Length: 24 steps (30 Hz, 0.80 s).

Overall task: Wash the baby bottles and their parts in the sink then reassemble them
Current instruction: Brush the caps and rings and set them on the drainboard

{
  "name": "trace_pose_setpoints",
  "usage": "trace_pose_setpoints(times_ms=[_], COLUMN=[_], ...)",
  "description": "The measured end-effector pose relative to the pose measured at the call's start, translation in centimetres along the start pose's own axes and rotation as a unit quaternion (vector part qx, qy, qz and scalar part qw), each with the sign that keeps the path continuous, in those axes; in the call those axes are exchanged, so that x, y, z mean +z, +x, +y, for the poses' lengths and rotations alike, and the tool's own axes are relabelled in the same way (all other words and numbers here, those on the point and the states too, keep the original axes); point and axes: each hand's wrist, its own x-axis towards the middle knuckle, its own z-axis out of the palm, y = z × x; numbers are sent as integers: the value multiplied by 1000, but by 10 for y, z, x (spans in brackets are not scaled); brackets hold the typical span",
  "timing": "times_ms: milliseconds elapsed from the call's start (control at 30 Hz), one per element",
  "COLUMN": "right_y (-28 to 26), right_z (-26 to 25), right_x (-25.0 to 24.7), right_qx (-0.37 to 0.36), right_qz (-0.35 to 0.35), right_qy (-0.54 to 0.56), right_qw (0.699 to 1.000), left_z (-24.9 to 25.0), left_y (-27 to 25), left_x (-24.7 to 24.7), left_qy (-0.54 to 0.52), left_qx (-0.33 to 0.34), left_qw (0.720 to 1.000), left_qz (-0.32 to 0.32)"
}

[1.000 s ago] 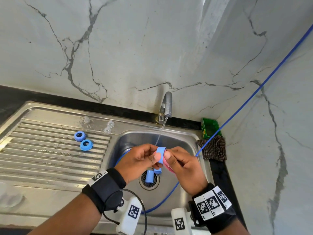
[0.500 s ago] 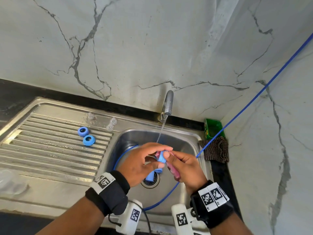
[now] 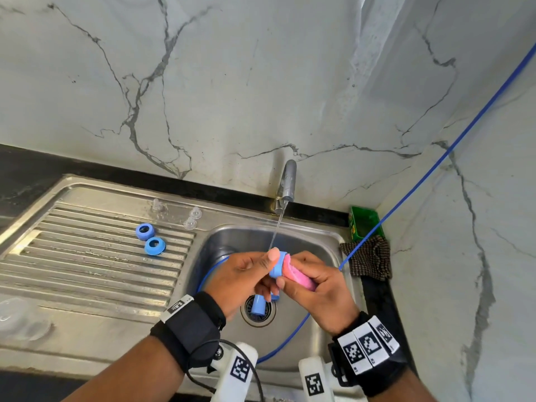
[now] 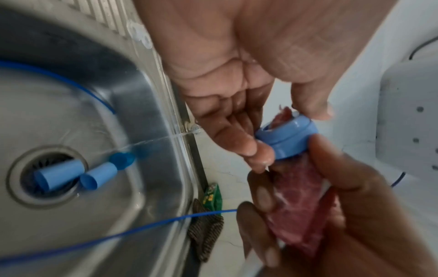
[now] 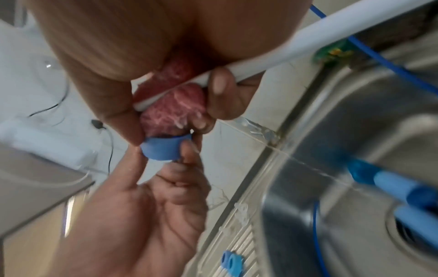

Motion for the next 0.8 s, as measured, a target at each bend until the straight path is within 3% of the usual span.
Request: trace_pose_setpoints(times_ms=[67, 133, 200, 267, 333, 467, 567, 700, 800], right_y=[-5, -10, -15, -17, -19, -20, -18, -19, -22], right_z=[-1, 2, 5, 5, 5, -1, -7, -3, 2], right_x=[7, 12, 14, 13, 10, 7, 2, -8, -9], right_qx=[65, 158, 221, 248, 257, 241, 199, 77, 58], right_qz=[19, 51, 81, 95, 91, 102, 124, 66, 56], right_qy=[67, 149, 189, 201, 213, 227, 208, 95, 40], right_qw=[995, 975, 953, 943, 938, 938, 950, 990, 996], left_z=[0, -1, -4, -6, -9, -8, 3, 12, 13], left_y=[1, 3, 3, 2, 5, 13, 16, 14, 15], left_x=[-1, -1, -3, -6, -4, 3, 7, 15, 21], left_qy=[40, 87, 162, 270, 309, 291, 199, 163, 153], left_qx=[-45, -44, 34, 134, 160, 125, 76, 21, -50], left_qw=[998, 995, 986, 953, 936, 948, 975, 986, 986], left_qz=[1, 4, 6, -20, -50, -39, -66, -41, -38])
